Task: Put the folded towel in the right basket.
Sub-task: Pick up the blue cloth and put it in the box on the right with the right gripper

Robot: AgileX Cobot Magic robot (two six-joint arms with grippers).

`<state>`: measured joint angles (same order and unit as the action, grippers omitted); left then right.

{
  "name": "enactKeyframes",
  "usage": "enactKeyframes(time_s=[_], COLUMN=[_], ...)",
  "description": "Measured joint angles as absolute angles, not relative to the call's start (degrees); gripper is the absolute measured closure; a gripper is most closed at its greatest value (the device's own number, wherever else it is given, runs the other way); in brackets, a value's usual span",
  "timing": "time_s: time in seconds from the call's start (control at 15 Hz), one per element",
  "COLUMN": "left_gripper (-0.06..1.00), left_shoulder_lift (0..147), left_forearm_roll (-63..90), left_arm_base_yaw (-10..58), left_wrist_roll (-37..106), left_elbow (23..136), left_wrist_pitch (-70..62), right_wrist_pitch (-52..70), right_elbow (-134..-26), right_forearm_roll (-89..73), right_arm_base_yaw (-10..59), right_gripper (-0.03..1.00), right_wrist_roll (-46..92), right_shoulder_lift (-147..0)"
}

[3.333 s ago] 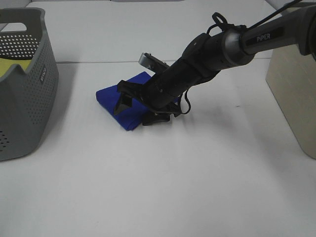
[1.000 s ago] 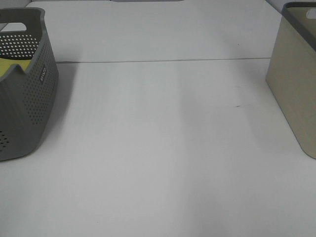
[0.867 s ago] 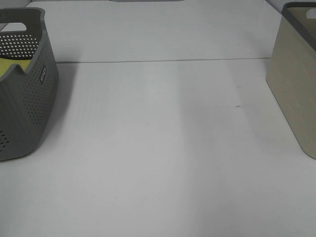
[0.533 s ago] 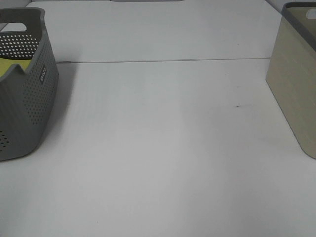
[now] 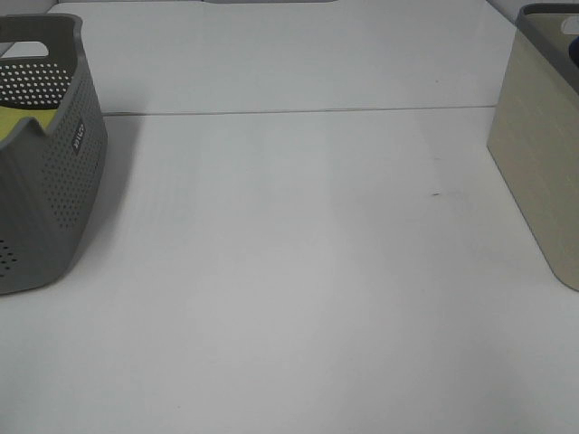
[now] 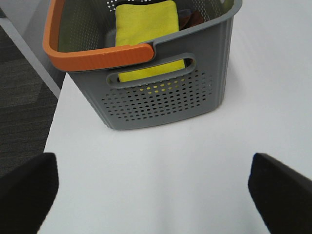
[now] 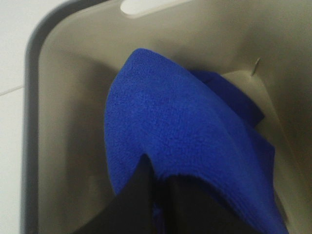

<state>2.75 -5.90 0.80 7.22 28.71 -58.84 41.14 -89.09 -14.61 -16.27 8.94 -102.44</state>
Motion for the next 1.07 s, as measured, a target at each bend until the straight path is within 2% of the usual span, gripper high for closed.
enactKeyframes(time_s=[0.33,0.73,0.8,0.87,0.93,1.0,1.07], left_gripper=[-0.04,-0.04,-0.04,-0.04,-0.04,-0.04,-0.04], left_shoulder_lift=[2.8,2.8,2.8,2.8,2.8,2.8,2.8], left_forearm_roll=[-5.9,-5.9,-5.9,-5.9,-5.9,-5.9,-5.9], left_arm_base_yaw=[0.8,0.8,0.8,0.8,0.8,0.8,0.8], left_wrist_roll=[7.2,7.2,7.2,7.2,7.2,7.2,7.2], left_elbow=[28.7,28.7,28.7,28.7,28.7,28.7,28.7], left_wrist_pitch=[-58.8,-58.8,-58.8,-58.8,-58.8,-58.8,-58.8], right_wrist_pitch=[45.5,49.4,49.8,50.0,50.2,50.4,50.5], right_elbow=[-89.1,-89.1,-89.1,-89.1,-89.1,-89.1,-89.1], right_forearm_roll=[-14.6,-14.6,-14.6,-14.6,-14.6,-14.6,-14.6], right_arm_base_yaw=[-16.3,-16.3,-16.3,-16.3,-16.3,-16.3,-16.3], right_gripper=[0.92,0.92,0.87,0.78,0.63,0.54,0.38], right_wrist_roll=[7.8,7.8,6.6,5.8,5.3,5.2,4.9], right_shoulder_lift=[-111.4,-113.6,-113.6,-113.6,-113.6,-113.5,-113.4])
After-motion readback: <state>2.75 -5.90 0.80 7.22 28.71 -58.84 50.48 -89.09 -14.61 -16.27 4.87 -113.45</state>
